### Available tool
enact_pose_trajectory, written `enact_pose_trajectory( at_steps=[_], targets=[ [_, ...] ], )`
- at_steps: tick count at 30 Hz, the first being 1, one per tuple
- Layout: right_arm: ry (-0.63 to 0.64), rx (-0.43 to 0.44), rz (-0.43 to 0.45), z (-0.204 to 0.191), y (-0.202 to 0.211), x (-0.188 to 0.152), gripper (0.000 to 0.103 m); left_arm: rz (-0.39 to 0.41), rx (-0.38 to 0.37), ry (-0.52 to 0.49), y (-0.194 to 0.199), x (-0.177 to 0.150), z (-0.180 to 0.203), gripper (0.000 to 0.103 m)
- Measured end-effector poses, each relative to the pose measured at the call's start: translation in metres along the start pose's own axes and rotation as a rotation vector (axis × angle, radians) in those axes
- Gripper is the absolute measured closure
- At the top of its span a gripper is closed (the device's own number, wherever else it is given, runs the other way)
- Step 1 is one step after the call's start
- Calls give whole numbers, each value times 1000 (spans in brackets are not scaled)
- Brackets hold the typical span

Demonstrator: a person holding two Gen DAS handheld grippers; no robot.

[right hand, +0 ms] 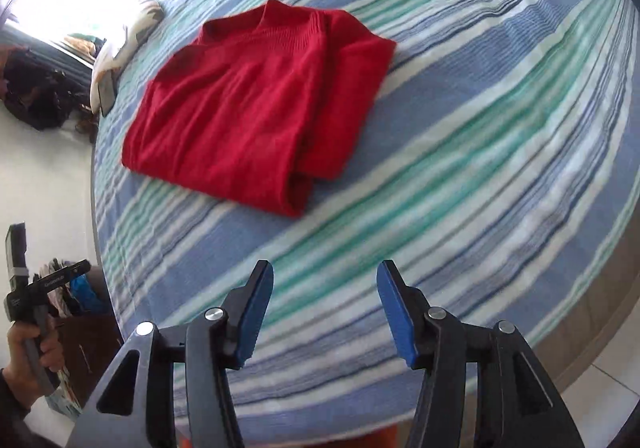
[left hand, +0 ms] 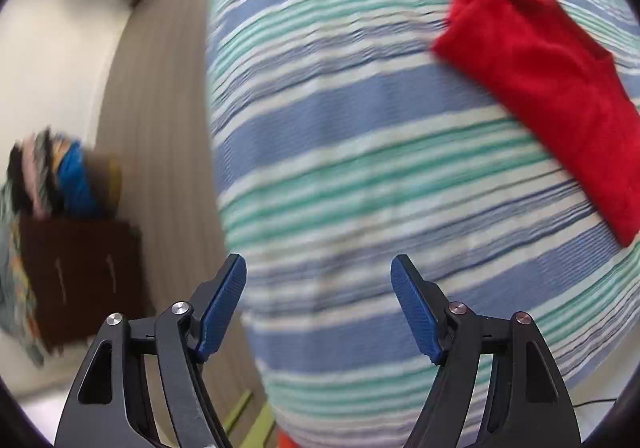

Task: Fold small clothes
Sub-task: 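Lift the hem with both tools and fold it onto the collar, then open both tools and withdraw them from the folded sweater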

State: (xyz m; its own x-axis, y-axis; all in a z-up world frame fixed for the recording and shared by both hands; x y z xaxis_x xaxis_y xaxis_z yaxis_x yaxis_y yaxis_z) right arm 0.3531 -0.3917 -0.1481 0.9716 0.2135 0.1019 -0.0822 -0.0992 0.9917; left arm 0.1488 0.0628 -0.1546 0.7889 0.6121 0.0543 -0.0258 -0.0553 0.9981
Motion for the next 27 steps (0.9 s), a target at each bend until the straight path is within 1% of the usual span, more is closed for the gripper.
enact_pose_trajectory(
  at_steps=[2,4,5,6,7,8,10,11,13,15,18,20,21,22,23,24,25,26,27],
  targets=[
    [83,-25,-39,4,6,-16,49,-63,99,220,12,-64,-68,22],
    [176,-35,-59,4,9,-27,49,-132,207,461,27,-140,-132,22],
    [220,-34,-70,1,9,-30,49,-164,246,567,37,-179,-153,23],
    [260,-31,-83,-2,10,-36,49,-186,270,649,48,-214,-168,23],
    [294,-27,-94,-5,10,-38,49,-197,288,698,62,-245,-176,23],
    [324,-18,-101,-6,11,-42,49,-205,304,714,74,-269,-176,23],
    [371,1,-107,-12,15,-41,49,-232,326,691,99,-314,-163,22],
    [383,10,-109,-13,18,-39,49,-248,324,676,108,-333,-152,21],
    [381,7,-109,-7,28,-35,49,-289,306,657,122,-373,-131,20],
    [340,-21,-89,12,43,-28,49,-330,270,650,129,-402,-113,20],
    [215,-102,-43,67,74,-14,49,-335,201,616,139,-429,-93,19],
    [118,-169,6,116,104,-5,49,-324,184,546,141,-436,-77,19],
    [70,-207,40,142,122,0,49,-301,180,501,140,-433,-72,19],
    [27,-244,82,168,143,6,49,-264,168,461,139,-422,-66,19],
    [-7,-283,128,192,165,12,49,-214,150,428,139,-408,-63,19],
    [-24,-316,179,213,186,20,48,-151,128,400,138,-388,-59,19],
    [-19,-344,230,227,204,29,39,-91,109,382,139,-367,-56,19],
    [5,-375,270,236,217,39,34,-35,85,370,137,-344,-56,19],
    [34,-395,305,239,225,50,34,14,59,362,133,-319,-52,19]
  ],
)
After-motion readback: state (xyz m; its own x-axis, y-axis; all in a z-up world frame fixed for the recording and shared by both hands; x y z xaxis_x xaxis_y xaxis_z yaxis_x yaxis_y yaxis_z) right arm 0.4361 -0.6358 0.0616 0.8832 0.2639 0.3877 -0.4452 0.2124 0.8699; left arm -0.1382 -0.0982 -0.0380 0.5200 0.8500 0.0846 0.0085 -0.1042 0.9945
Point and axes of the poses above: each gripper's, at about its wrist camera, not at the fingertips, and y roughly against the way its jaws point, z to its right, x to its top, the point moved 10 cm from there along -y, roughly the way its jaws point, and after that the axes turned 11 degrees about -x, right-handed, at the moved point
